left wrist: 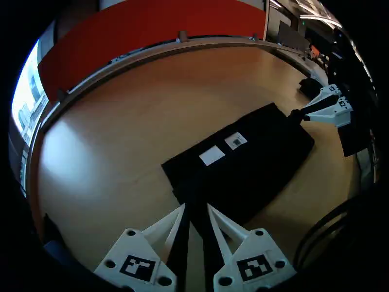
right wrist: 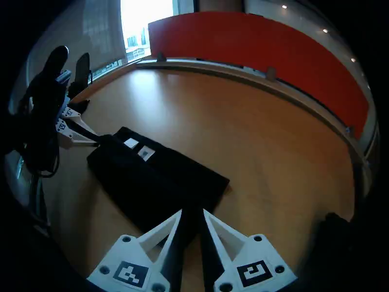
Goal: Fold towel
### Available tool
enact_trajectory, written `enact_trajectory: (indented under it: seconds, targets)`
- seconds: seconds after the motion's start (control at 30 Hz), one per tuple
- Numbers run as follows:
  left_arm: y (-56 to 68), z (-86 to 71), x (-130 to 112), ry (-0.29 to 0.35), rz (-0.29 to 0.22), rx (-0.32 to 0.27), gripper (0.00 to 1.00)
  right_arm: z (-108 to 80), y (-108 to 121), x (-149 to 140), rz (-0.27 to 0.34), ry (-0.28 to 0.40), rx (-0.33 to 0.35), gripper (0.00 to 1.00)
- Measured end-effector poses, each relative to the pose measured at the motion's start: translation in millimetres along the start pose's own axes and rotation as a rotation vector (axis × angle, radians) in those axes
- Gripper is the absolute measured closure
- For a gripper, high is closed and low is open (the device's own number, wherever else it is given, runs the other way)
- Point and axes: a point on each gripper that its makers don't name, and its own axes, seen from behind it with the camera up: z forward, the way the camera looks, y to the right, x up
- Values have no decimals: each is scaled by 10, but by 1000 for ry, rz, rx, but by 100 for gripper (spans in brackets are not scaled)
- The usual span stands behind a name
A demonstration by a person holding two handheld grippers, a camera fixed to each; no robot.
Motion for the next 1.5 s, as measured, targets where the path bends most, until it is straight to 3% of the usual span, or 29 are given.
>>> enact_trajectory:
  seconds: [0.8, 1.03, 1.37, 1.43, 1.5]
  targets:
    - [-240, 194, 153, -8, 46, 75, 76, 156, 313, 141, 4, 2, -62, 77]
    - [-272, 217, 192, -8, 37, 81, 71, 195, 385, 161, 1, -3, -74, 71]
    - [-398, 219, 261, -5, 37, 119, 52, 215, 458, 198, -8, -1, -95, 62]
    - [-417, 206, 282, 0, 34, 125, 51, 210, 471, 205, -9, 0, -99, 55]
    - [-435, 190, 300, 5, 31, 132, 42, 204, 484, 212, -9, 2, -103, 47]
